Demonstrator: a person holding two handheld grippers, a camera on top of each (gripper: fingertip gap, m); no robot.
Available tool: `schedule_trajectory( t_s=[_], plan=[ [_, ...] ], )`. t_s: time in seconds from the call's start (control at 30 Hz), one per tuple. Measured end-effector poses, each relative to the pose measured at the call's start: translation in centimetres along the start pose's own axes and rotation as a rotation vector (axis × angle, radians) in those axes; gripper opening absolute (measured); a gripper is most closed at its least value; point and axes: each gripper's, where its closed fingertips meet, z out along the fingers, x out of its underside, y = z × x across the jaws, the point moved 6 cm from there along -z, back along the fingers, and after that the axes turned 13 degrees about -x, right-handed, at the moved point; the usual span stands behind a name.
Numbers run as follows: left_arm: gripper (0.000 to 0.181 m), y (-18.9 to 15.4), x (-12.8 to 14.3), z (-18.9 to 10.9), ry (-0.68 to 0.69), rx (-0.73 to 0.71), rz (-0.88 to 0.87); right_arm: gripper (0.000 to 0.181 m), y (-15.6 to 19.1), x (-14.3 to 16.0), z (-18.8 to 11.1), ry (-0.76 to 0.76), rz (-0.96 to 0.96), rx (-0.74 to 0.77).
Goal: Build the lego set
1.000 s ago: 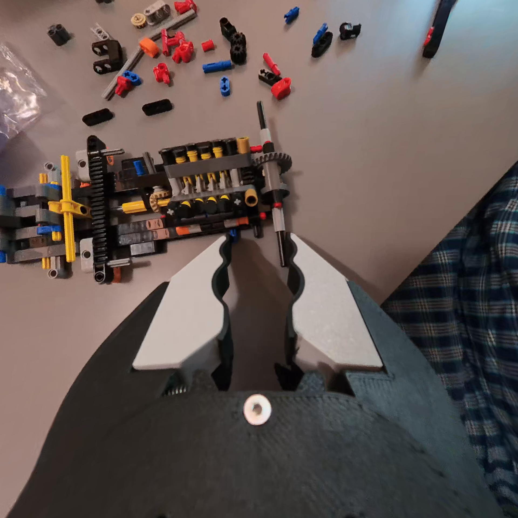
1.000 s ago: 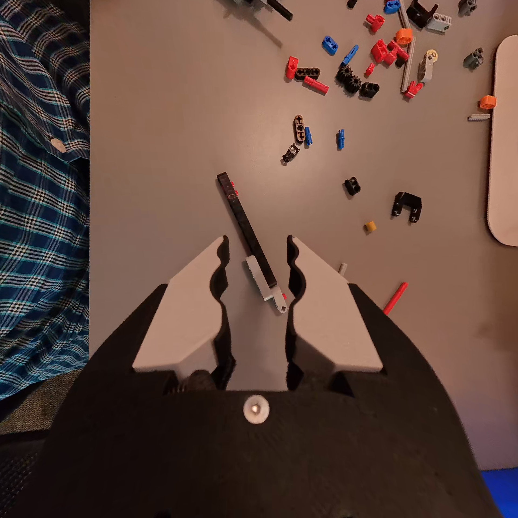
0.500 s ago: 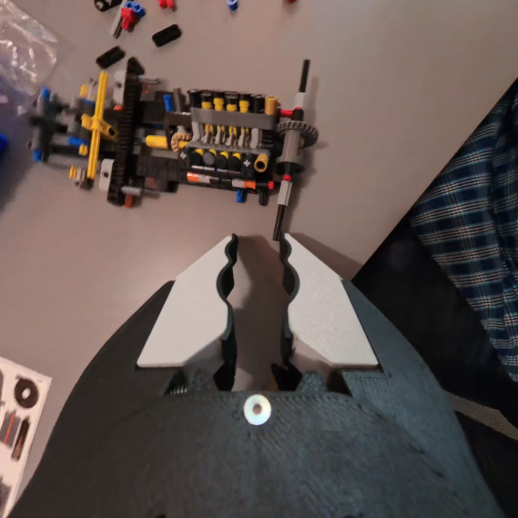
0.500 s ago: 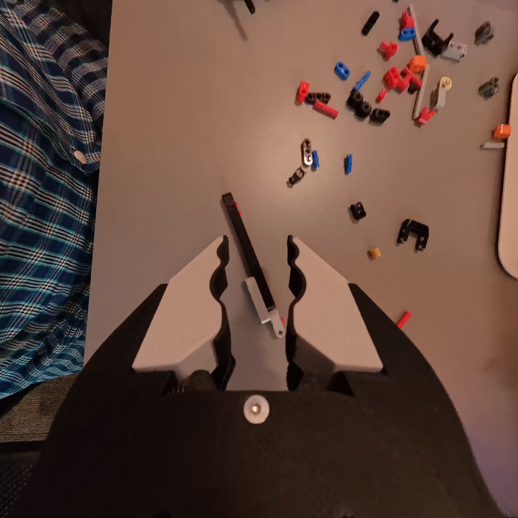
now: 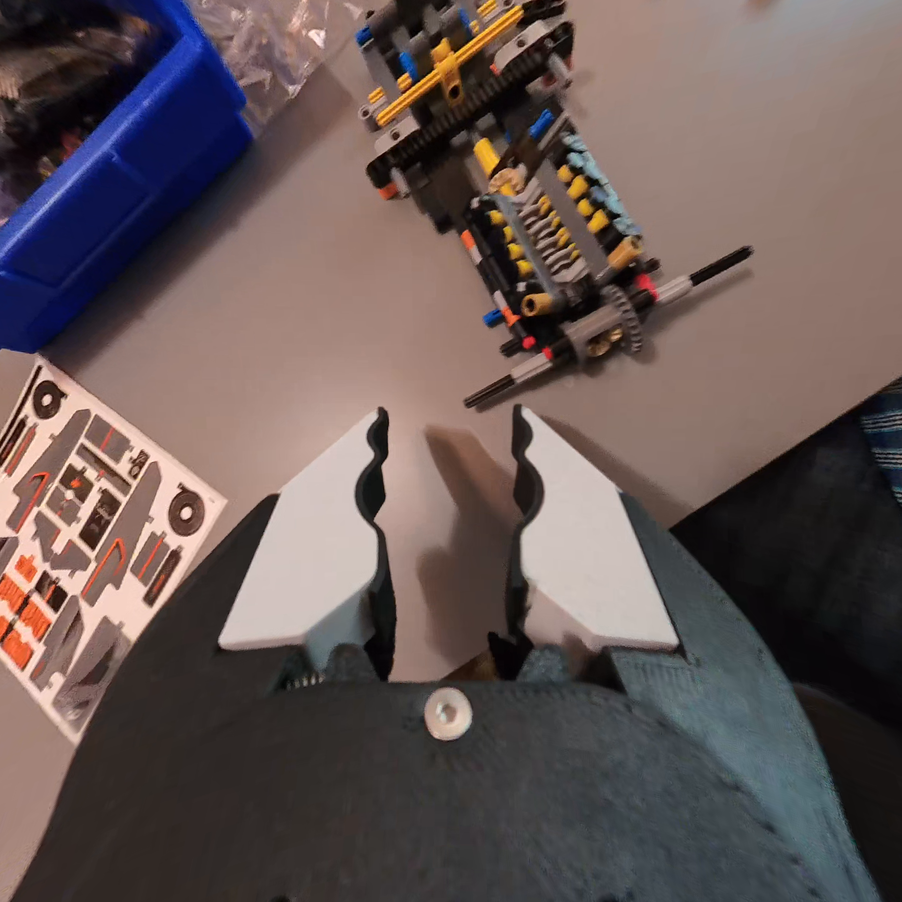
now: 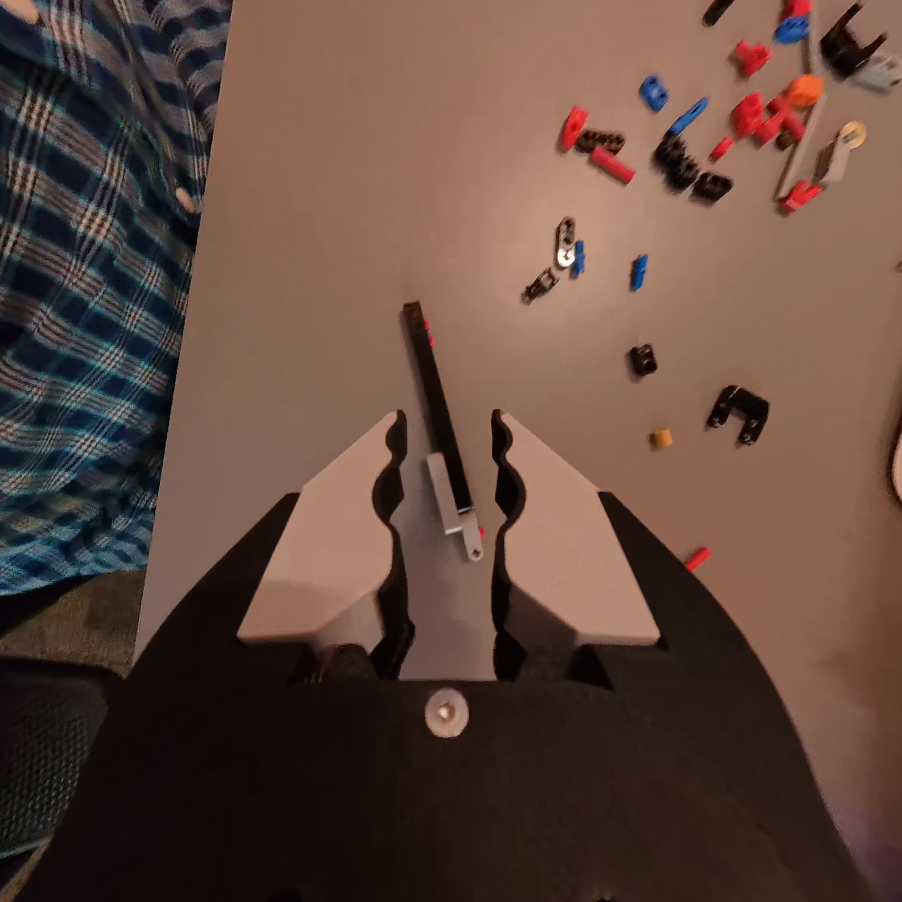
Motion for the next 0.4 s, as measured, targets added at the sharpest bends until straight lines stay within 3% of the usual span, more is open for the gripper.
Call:
schedule_trajectory(
  t_s=[0.03, 0.23, 0.4],
  plan=[
    [0.052, -0.5, -0.2, -0.2, -0.012, 0.011, 0.001, 0.031, 0.1, 0.4, 0.1, 0.018, 0.0, -0.002],
    [0.054, -2.6, -1.9, -1.9, -0.104, 0.054, -0.004, 0.031, 0.0, 1.9, 1.2, 0.076, 0.02, -0.026],
    [0.052, -4.1, -3.8, -2.8, -0.196, 0.101, -0.019, 0.01, -0.4, 1.9, 2.2, 0.072, 0.013, -0.048]
  ],
)
